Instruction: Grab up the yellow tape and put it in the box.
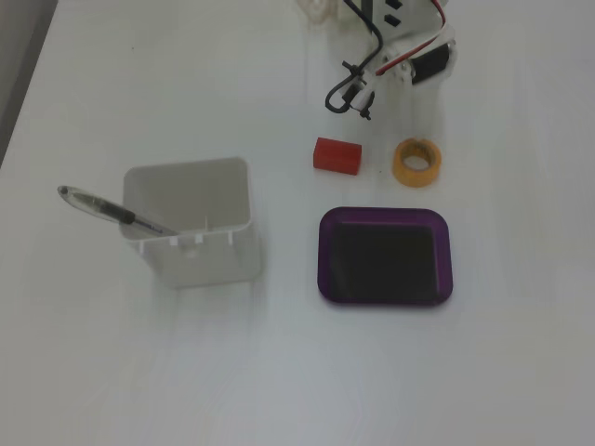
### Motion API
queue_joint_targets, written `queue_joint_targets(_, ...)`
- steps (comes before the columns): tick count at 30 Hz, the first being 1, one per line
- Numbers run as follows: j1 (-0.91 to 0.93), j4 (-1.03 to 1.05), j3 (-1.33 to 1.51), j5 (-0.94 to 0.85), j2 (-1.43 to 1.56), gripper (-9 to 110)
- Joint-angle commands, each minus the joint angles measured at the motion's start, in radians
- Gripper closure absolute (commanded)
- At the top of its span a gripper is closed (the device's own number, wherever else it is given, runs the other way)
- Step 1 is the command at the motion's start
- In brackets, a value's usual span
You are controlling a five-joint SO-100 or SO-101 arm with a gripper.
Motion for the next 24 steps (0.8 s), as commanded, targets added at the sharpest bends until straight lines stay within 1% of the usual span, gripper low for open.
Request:
queue_joint_targets(1, 0.008, -0.038, -0.041, 0.008, -0.028, 85)
queue_joint_targets(16, 0.009, -0.117, -0.041, 0.006, -0.137, 85)
queue_joint_targets(20, 0.000, -0.130, -0.041, -0.002, -0.173, 92)
queue_joint_targets(24, -0.002, -0.123, -0.041, 0.003, -0.175, 103)
